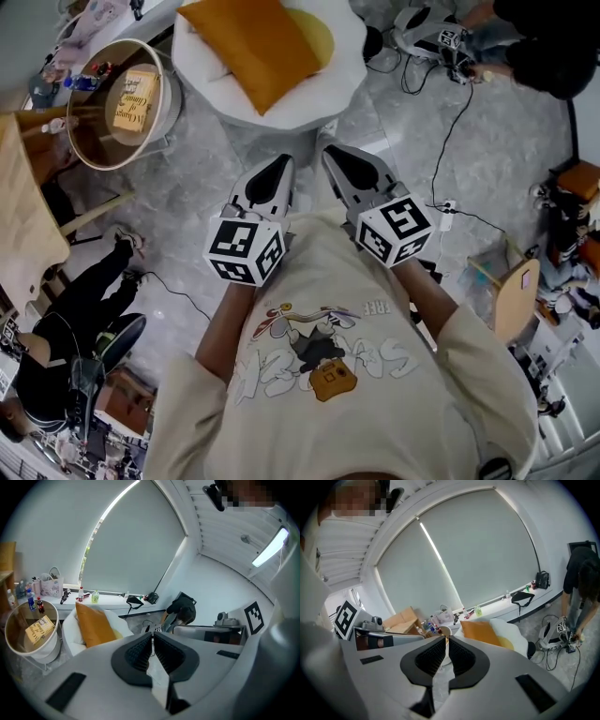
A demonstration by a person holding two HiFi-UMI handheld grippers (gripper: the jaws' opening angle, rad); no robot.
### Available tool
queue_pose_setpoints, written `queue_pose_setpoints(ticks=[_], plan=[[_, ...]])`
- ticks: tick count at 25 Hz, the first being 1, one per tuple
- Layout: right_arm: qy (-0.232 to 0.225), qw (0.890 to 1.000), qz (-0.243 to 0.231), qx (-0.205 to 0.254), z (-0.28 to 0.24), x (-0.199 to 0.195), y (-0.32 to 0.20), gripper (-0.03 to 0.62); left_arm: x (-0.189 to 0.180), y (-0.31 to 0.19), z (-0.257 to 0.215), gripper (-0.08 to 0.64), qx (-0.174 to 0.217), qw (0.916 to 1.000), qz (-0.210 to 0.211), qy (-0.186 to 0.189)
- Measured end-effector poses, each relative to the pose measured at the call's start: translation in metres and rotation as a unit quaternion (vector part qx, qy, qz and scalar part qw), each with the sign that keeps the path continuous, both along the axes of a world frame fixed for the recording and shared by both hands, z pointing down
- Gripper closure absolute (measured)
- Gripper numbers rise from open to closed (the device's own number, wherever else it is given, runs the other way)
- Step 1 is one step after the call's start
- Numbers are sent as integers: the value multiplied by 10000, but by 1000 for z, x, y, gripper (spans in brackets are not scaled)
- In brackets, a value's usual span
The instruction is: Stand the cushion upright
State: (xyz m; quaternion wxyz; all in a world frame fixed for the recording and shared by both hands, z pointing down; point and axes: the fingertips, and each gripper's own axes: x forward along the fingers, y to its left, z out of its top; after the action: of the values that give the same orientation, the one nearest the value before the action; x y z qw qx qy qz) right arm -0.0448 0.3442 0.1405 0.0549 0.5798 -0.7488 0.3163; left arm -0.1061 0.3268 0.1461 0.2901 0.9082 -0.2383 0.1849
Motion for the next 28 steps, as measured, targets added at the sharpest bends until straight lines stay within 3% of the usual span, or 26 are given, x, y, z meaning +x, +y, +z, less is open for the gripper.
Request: queue_pose_setpoints(ticks=[10,28], plan=[[-117,9999,-51,-85,1,110,-82,554,105,-76,-1,537,-32,9996,-43,-285],[-420,9967,-696,-34,4,204,-160,554,197,-144,1,537,-165,9952,-667,-692]])
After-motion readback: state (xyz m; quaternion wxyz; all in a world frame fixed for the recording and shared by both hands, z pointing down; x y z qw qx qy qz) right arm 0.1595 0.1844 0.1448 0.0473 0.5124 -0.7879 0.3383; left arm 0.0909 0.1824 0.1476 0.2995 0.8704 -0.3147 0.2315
